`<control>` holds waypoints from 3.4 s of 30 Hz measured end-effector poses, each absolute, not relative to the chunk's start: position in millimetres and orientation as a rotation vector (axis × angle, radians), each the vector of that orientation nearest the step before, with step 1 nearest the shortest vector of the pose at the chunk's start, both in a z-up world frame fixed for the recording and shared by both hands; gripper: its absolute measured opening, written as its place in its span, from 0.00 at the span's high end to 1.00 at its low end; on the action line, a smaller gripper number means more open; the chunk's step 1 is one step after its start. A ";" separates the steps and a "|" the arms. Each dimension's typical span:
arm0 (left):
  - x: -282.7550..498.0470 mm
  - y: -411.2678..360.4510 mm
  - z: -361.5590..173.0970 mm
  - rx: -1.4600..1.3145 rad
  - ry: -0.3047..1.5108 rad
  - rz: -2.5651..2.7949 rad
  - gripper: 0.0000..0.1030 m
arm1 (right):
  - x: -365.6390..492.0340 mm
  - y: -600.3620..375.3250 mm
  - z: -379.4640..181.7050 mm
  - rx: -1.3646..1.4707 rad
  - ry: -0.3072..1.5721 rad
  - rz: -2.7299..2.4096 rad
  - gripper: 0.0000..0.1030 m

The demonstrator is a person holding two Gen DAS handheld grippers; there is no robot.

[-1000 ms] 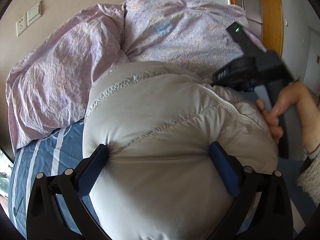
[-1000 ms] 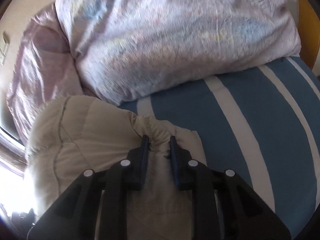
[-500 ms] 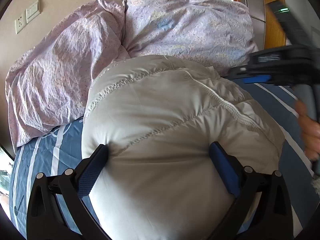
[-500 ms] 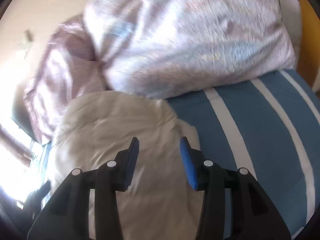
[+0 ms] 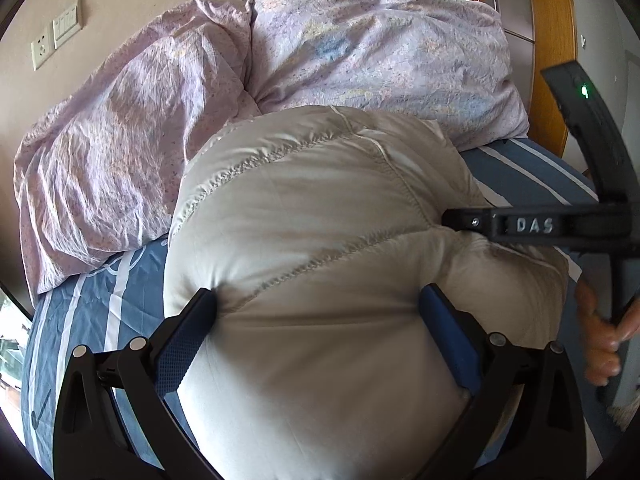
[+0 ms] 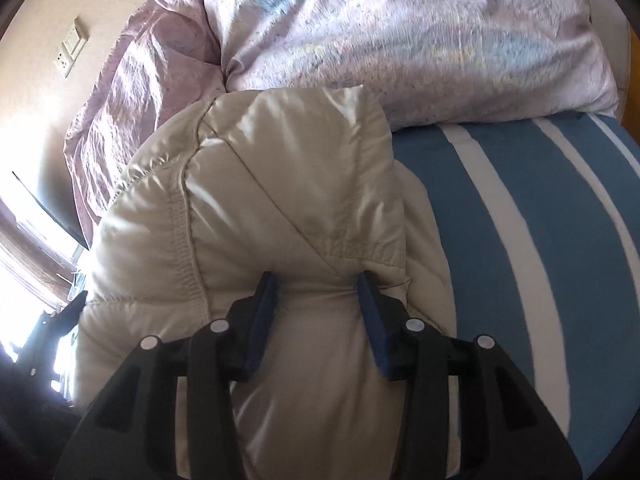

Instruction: Fold large clothes

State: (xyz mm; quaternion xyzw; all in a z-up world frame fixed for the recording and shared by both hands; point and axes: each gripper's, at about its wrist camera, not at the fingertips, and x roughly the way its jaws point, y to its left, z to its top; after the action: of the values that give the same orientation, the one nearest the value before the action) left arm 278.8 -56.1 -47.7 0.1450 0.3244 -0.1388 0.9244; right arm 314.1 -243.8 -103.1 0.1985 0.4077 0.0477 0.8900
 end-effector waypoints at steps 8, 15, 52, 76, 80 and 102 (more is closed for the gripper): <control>278.0 -58.3 -49.9 0.308 0.668 -0.273 0.01 | 306.1 -244.6 -93.9 0.400 0.838 0.071 0.58; 278.1 -56.9 -50.0 0.295 0.663 -0.275 0.01 | 266.8 -245.9 -84.1 0.369 0.825 0.041 0.57; 245.8 -16.3 -47.1 0.192 0.698 -0.133 0.01 | 252.7 -266.7 -108.3 0.496 0.867 -0.025 0.24; 172.9 38.6 -7.4 0.023 0.672 -0.086 0.01 | 155.1 -230.7 -34.9 0.158 0.713 -0.231 0.02; 157.9 41.9 -8.8 0.005 0.706 -0.066 0.01 | 137.9 -218.4 -28.6 0.166 0.713 -0.195 0.02; 118.4 20.4 -8.9 -0.017 0.849 -0.134 0.01 | 84.3 -180.8 -16.1 0.135 0.751 -0.112 0.02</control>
State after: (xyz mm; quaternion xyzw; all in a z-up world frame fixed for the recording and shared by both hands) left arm 118.4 20.4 -8.9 -0.0080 0.4115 -0.0650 0.9090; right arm 84.3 -180.8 -16.1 0.0660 0.3664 -0.0548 0.9265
